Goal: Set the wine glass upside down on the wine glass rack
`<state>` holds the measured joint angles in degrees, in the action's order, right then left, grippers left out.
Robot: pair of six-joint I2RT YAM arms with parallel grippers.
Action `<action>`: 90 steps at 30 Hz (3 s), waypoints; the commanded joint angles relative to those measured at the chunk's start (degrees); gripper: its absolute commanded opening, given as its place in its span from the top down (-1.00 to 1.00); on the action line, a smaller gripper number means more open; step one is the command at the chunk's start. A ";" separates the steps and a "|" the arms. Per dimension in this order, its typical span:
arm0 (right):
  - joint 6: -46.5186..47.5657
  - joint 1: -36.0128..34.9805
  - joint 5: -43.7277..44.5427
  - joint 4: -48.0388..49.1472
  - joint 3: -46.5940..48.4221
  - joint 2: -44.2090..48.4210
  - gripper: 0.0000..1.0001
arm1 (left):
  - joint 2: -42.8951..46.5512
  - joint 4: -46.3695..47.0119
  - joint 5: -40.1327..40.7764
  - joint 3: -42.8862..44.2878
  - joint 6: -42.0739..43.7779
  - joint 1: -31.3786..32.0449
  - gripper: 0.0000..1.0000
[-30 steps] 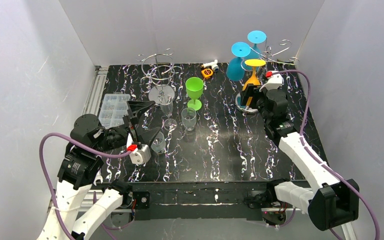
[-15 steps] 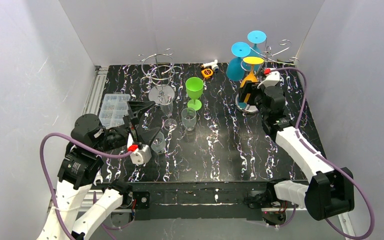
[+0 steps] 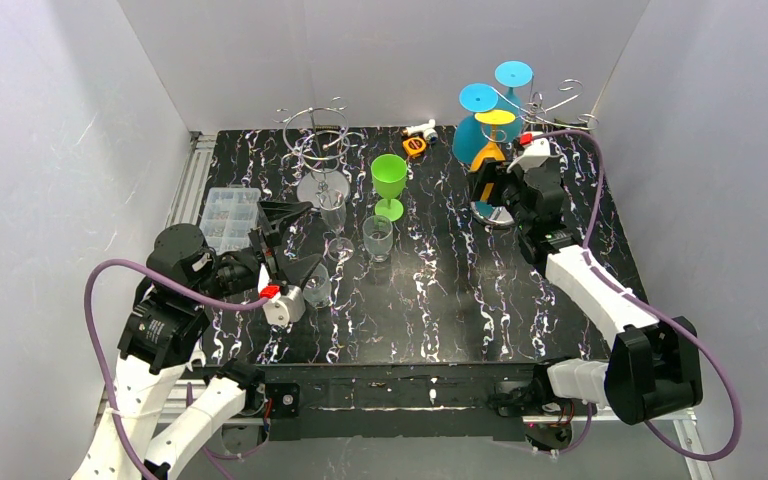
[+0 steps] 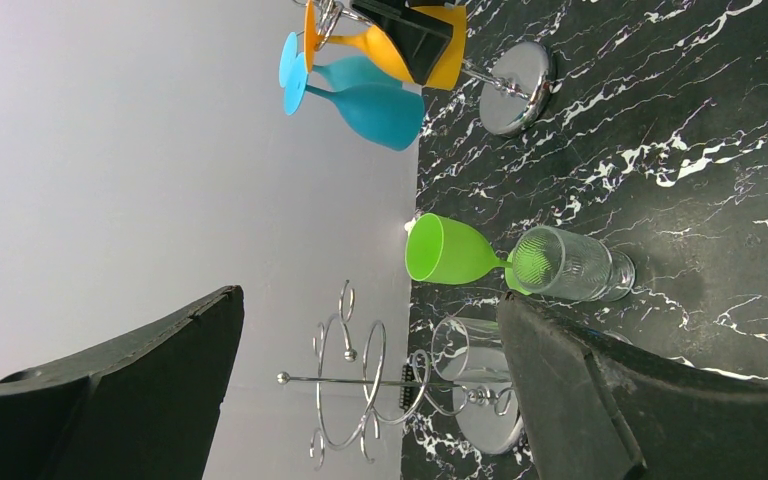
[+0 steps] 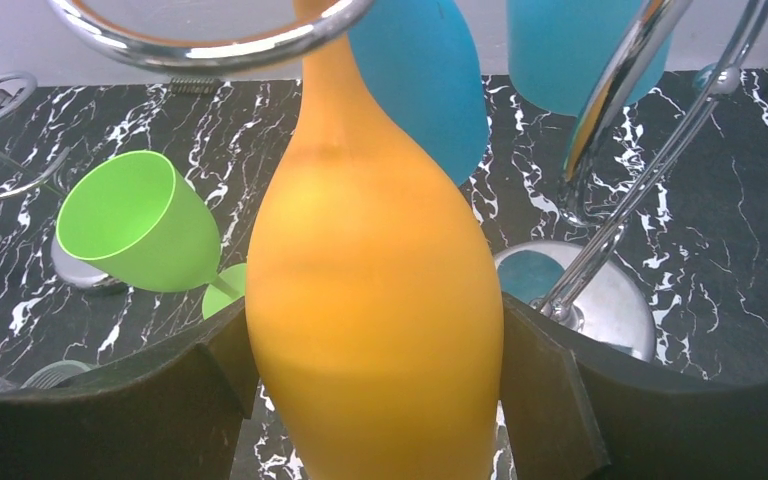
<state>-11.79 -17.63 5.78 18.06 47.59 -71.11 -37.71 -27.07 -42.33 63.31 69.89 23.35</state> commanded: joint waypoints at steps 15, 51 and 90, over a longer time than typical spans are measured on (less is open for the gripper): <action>1.11 0.22 -4.22 6.44 -3.66 6.23 -0.44 | 0.51 -0.35 -0.47 0.42 -0.34 -0.12 -0.97; -2.57 -0.13 3.05 4.04 -9.33 11.61 -0.97 | 0.03 -0.44 -1.18 0.53 -0.45 -0.13 -0.97; 5.47 13.40 6.02 -59.35 69.27 -18.97 -0.75 | 2.56 -3.43 -1.09 -0.52 -1.57 -0.08 -0.97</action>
<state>-9.37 -4.05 14.35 -41.01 118.96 -93.38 -35.35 -29.36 -42.83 62.48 68.88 23.35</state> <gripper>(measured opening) 0.880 0.982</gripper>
